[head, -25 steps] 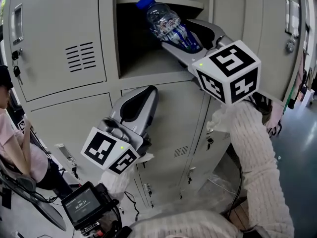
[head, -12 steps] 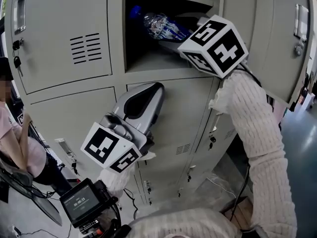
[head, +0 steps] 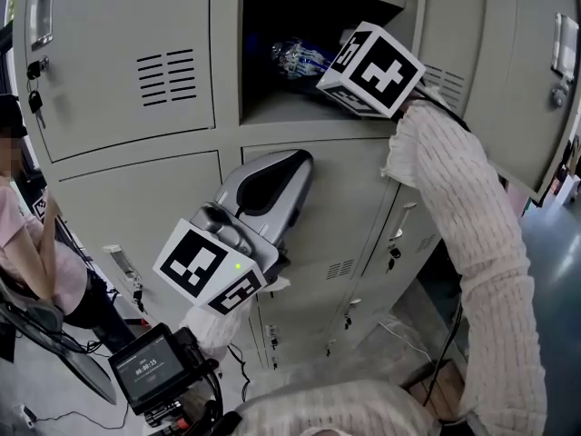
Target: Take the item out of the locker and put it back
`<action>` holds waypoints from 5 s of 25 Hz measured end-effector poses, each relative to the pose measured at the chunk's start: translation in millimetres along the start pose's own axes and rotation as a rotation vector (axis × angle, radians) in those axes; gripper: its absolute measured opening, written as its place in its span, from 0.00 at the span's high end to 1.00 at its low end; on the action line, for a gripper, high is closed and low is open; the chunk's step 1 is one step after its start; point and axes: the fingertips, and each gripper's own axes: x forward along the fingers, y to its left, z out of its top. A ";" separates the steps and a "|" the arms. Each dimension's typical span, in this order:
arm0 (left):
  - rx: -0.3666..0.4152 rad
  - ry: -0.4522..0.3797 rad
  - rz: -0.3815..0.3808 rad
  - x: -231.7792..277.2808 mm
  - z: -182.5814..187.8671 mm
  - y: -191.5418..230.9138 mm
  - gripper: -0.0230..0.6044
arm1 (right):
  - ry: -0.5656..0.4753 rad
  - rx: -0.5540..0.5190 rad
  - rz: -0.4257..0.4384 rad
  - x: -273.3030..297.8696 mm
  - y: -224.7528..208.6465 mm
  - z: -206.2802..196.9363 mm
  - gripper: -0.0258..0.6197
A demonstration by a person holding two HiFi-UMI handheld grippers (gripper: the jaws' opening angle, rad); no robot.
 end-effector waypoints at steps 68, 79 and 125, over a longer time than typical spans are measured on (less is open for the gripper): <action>-0.011 0.108 -0.034 9.7 -54.6 -32.3 0.95 | -0.752 0.439 -0.415 -174.9 57.4 -21.6 0.93; -0.041 0.091 0.020 -1.3 -67.2 -29.7 0.95 | -0.837 0.687 -0.516 -182.2 93.9 -77.6 0.96; -0.019 0.165 0.120 -28.5 -98.4 -19.8 0.95 | -0.727 0.895 -0.180 -98.8 188.0 -72.4 0.96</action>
